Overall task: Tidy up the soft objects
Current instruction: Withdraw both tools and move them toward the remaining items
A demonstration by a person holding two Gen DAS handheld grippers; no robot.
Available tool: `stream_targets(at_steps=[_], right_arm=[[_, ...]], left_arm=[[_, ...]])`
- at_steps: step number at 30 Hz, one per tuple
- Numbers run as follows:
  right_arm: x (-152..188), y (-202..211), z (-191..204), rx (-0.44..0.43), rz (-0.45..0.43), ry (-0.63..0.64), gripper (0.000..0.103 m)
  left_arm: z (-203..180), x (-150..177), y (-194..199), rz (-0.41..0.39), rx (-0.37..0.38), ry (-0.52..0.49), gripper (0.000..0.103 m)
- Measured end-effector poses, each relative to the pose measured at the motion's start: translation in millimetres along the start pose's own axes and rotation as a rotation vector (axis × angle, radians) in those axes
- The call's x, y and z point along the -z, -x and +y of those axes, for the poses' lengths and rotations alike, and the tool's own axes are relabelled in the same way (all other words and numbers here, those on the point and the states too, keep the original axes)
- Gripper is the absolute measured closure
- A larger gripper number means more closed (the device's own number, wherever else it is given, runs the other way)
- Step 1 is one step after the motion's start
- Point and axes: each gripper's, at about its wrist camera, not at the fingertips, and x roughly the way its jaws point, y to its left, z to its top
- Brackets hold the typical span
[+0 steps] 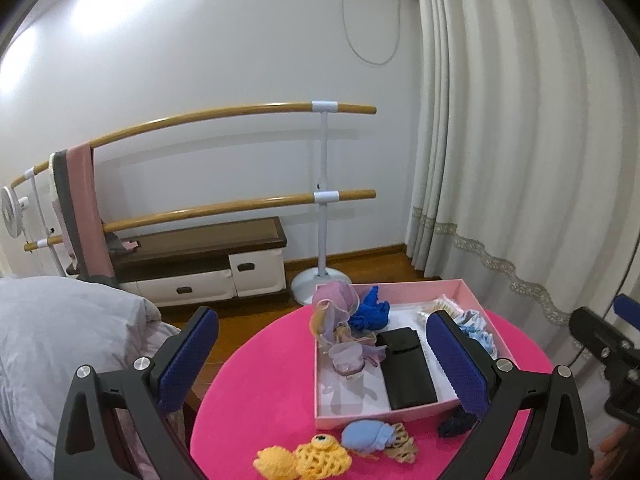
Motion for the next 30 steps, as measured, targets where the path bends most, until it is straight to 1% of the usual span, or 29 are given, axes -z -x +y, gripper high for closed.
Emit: stream_targets(at_steps=[5,12,15,18,22,30], right_arm=[[12,19,0,-0.009,-0.014,-0.009,0.000],[30,41,6,-0.017,-0.022,-0.027,0.000],[38,49,7,-0.017,-0.023,-0.023,0.000],[46,59,9,-0.041,-0.022,-0.036,0.000],[53,66,14,-0.045,-0.020,-0.024,0.000],[59,72,15,-0.044,-0.015,-0.025,0.000]], left_arm=[[3,20,29,-0.003,-0.003,-0.002,0.000],[-2,33,56,0.002,-0.027,-0.015,0.000],[-2,31,62,0.012,-0.020,-0.009,0.000],[1,36,70,0.023,-0.017,-0.005,0.000],[7,41,77,0.052,-0.016,0.006,0.000],[12,44,98,0.035,-0.032,0.000,0.000]])
